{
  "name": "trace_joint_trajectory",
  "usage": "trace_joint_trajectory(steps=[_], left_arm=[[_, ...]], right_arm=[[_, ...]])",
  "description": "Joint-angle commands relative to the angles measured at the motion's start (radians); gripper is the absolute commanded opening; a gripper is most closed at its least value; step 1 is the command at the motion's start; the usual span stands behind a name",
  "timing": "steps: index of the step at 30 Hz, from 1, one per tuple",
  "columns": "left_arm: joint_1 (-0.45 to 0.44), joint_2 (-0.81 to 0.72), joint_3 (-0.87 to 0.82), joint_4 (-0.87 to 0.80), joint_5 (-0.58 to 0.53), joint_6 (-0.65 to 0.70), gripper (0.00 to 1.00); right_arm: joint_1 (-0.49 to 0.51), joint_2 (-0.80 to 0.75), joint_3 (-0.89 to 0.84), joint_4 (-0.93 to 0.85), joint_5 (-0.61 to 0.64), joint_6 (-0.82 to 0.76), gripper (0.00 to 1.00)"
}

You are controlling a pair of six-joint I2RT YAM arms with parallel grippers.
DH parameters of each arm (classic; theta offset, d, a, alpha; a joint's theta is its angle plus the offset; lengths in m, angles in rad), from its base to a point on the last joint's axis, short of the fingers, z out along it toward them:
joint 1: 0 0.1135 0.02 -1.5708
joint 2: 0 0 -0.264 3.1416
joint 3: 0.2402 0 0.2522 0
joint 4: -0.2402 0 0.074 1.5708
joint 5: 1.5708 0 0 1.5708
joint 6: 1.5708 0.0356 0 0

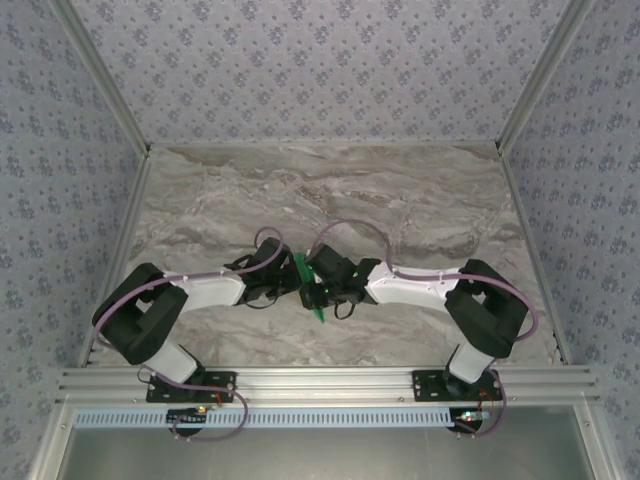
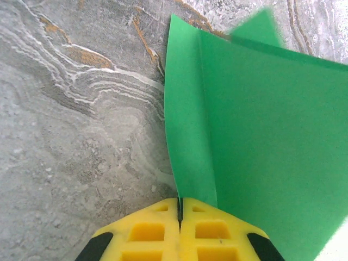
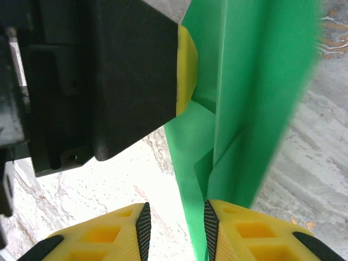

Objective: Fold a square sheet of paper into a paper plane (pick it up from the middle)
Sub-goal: Move a paper plane to the center of the table.

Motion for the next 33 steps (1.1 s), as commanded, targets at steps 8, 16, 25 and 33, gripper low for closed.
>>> trace_joint_trajectory(steps=[8,16,25,33], left_arm=[[0.009,-0.021,0.013,-0.002,-0.004,0.009,0.0],[0.011,-0.026,0.012,-0.007,-0.005,0.013,0.0],[0.009,-0.026,0.007,-0.001,-0.002,0.009,0.0],[0.011,-0.026,0.006,0.003,0.005,0.009,0.0]], right_arm=[[0.035,0.033,-0.002,-0.07,0.056,0.023,0.4],[0.042,-0.059,-0.026,-0.061,0.117,0.024,0.46],[0.038,-0.025,-0.005,-0.087,0.155,0.05,0.51],[0.039,0.022,0.031,-0.086,0.13,0.04,0.45]])
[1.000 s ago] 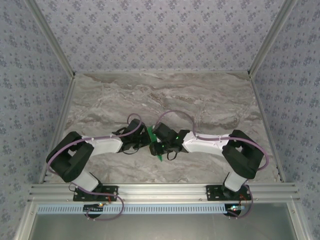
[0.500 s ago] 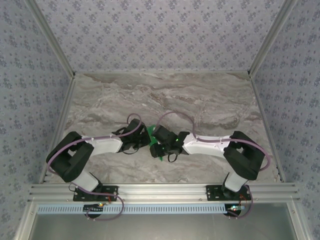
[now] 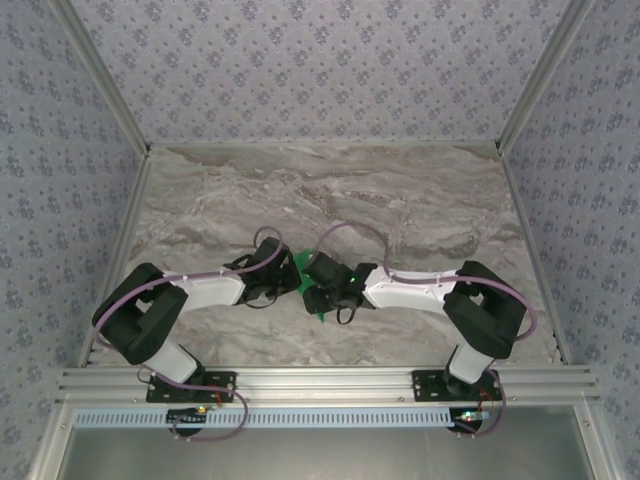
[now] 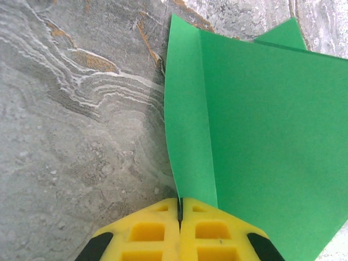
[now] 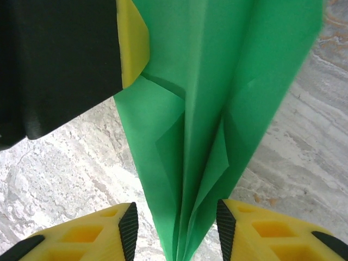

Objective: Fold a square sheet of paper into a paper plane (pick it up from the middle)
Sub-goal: Move a paper plane to the center of the table.

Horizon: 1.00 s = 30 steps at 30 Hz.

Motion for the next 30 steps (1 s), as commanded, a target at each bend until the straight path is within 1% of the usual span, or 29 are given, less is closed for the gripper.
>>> trace_joint_trajectory(steps=[1,3,6,17,18,20,22,23,25,28,30], left_arm=[[0.004,-0.027,0.006,0.004,0.006,0.008,0.0],[0.005,-0.027,0.006,0.006,0.007,0.008,0.0],[0.005,-0.028,0.003,0.008,0.007,0.006,0.0],[0.004,-0.034,0.001,0.009,0.012,0.006,0.0],[0.004,-0.035,0.001,0.009,0.013,0.006,0.0],[0.005,-0.041,0.001,0.003,0.013,0.008,0.01],[0.009,-0.055,0.004,-0.008,0.015,0.012,0.05],[0.012,-0.064,0.006,-0.019,0.015,0.015,0.08],[0.023,-0.09,0.01,-0.043,0.013,0.024,0.18],[0.044,-0.148,0.021,-0.128,-0.031,0.03,0.37],[0.056,-0.191,0.047,-0.25,-0.104,0.035,0.55]], right_arm=[[0.004,0.021,0.042,-0.025,0.0,0.002,0.44],[0.004,0.027,0.047,-0.028,0.003,0.002,0.4],[0.003,0.038,0.055,-0.038,0.015,0.002,0.37],[0.0,0.083,0.086,-0.063,0.049,0.002,0.36],[0.001,0.086,0.089,-0.066,0.058,0.002,0.35],[0.0,0.091,0.095,-0.08,0.089,0.022,0.28],[-0.004,0.087,0.099,-0.092,0.117,0.043,0.22],[-0.007,0.085,0.101,-0.099,0.138,0.081,0.21],[-0.009,0.079,0.104,-0.119,0.162,0.094,0.16],[-0.009,0.058,0.105,-0.148,0.198,0.094,0.13],[-0.009,0.042,0.107,-0.173,0.227,0.095,0.12]])
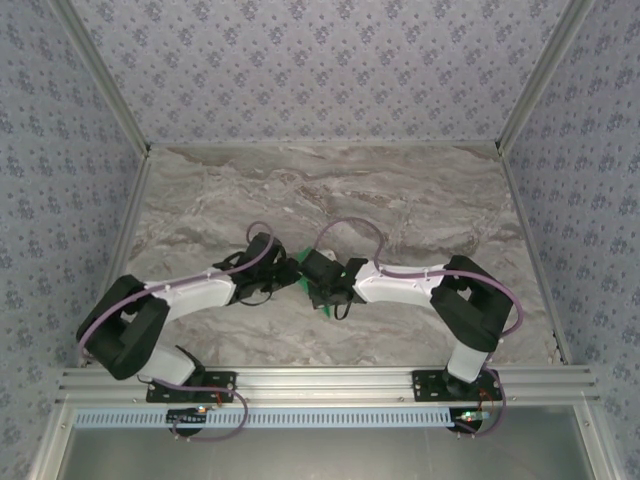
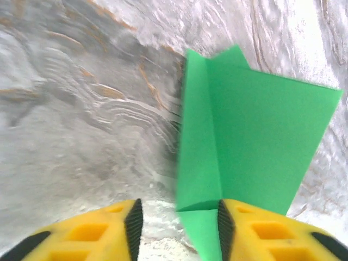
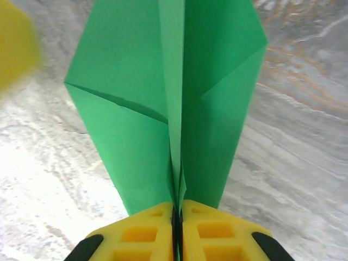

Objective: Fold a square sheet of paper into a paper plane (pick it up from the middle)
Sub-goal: Move a paper plane to the center of the table.

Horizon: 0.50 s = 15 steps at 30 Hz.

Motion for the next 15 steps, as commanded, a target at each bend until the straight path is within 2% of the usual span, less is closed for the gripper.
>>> trace_joint_trajectory(steps=[1,3,6,15], left_arm=[[0.019,-0.075,0.053,-0.2,-0.112,0.02,0.63],[0.023,-0.117,0.068,-0.281,-0.181,0.025,0.74],[0.033,-0.158,0.087,-0.373,-0.254,0.025,0.85],[0.06,-0.187,0.077,-0.421,-0.276,0.027,0.99]], right_arm=[[-0.005,-0.034,0.028,-0.083,0.091,0.03,0.12],[-0.008,-0.032,0.035,-0.093,0.099,0.028,0.13],[-0.014,0.0,0.049,-0.101,0.093,0.025,0.13],[-0.023,0.085,0.103,-0.107,0.072,0.027,0.22]])
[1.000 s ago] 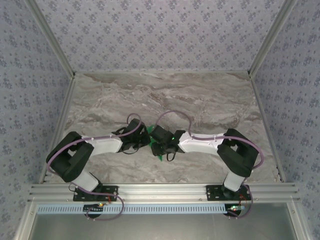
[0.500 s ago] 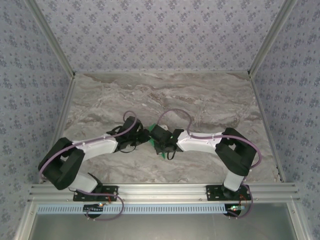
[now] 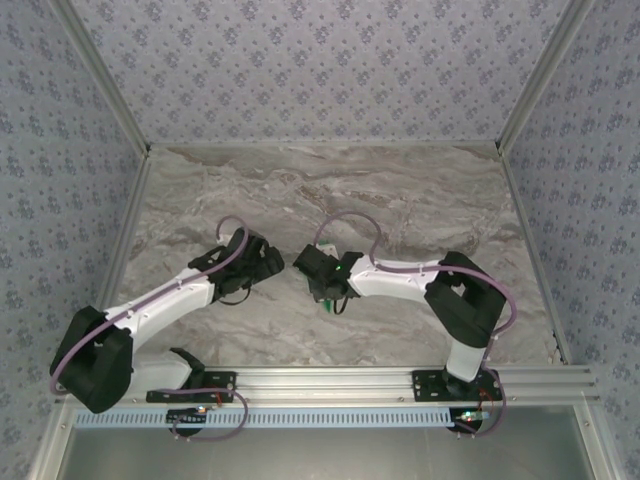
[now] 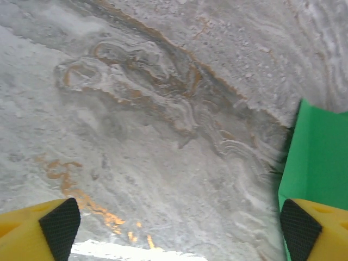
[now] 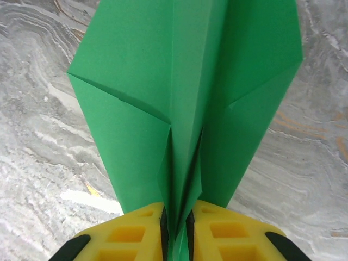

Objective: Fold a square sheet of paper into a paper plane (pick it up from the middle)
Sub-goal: Move a paper plane to the center of the table.

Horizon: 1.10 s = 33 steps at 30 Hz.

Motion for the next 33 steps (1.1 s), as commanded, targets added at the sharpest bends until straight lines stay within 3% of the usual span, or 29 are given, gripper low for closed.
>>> trace_joint_trajectory(steps=[1,13,19,25,33], left_arm=[[0.002,-0.013,0.014,-0.052,-0.03,0.007,0.99],[0.004,0.002,0.015,-0.054,-0.03,0.012,0.99],[0.006,0.004,0.013,-0.062,-0.031,0.015,0.99],[0.006,0.004,0.012,-0.063,-0.032,0.016,0.99],[0.006,0.004,0.019,-0.076,-0.031,0.034,0.99]], right_arm=[[-0.007,0.034,0.029,-0.039,0.016,0.016,0.22],[-0.017,0.109,0.038,-0.054,0.016,0.08,0.24],[-0.032,0.138,0.055,-0.072,0.028,0.107,0.15],[-0.117,0.082,0.138,-0.056,0.051,0.025,0.13],[-0.235,0.203,0.27,-0.042,-0.002,-0.11,0.12]])
